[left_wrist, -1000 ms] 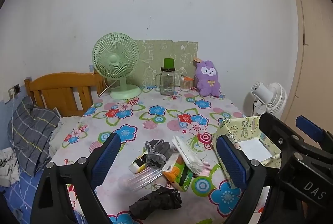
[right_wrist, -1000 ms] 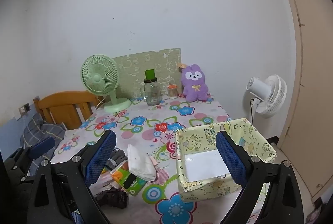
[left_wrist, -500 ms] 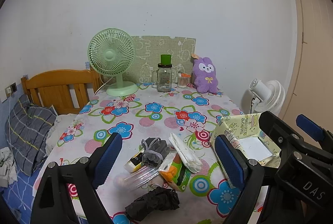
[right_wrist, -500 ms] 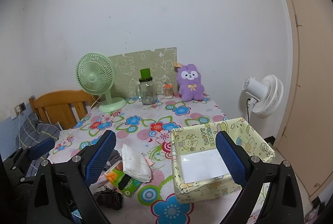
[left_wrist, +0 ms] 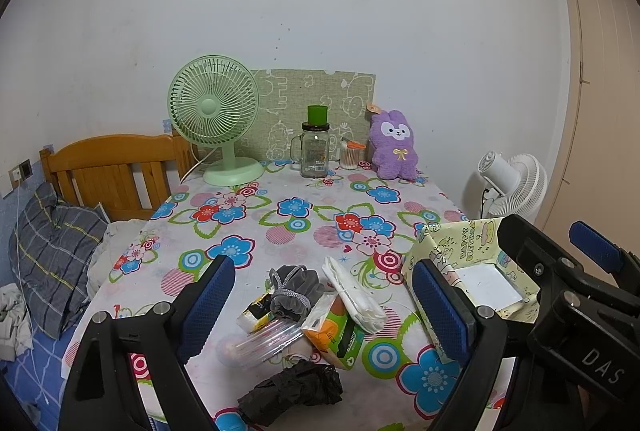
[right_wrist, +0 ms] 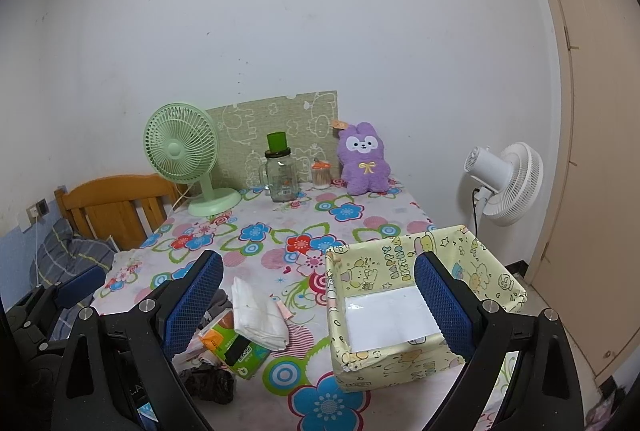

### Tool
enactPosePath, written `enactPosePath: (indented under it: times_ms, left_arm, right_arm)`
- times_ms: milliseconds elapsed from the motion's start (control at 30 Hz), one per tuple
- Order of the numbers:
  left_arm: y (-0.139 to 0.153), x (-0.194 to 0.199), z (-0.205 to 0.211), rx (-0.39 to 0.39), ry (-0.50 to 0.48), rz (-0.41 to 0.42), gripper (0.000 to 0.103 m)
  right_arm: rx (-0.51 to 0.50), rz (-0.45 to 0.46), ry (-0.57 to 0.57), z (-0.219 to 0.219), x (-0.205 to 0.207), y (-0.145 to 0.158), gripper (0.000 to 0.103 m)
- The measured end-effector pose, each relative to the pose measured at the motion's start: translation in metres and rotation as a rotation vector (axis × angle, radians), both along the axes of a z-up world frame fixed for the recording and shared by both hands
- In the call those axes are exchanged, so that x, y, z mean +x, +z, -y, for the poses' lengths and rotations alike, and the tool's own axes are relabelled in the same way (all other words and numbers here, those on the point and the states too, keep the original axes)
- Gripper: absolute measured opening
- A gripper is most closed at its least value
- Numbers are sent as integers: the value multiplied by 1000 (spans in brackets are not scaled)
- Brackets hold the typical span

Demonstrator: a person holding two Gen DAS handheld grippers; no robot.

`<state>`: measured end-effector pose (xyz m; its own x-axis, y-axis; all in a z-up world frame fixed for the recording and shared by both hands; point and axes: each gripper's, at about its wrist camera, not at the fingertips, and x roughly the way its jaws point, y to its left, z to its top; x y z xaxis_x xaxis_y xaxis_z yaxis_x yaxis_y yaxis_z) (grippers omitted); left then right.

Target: Organize soft objects

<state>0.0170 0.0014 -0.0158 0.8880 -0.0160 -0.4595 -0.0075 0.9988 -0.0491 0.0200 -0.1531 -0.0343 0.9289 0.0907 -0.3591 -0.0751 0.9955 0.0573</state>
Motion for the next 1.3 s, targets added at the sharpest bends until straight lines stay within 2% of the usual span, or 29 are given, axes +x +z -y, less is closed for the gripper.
enactPosePath:
  times_ms: [1300]
  left_arm:
    - [5, 0, 4, -8, -6, 15, 91]
  right_arm:
    - [14, -4, 9, 2, 0, -1, 97]
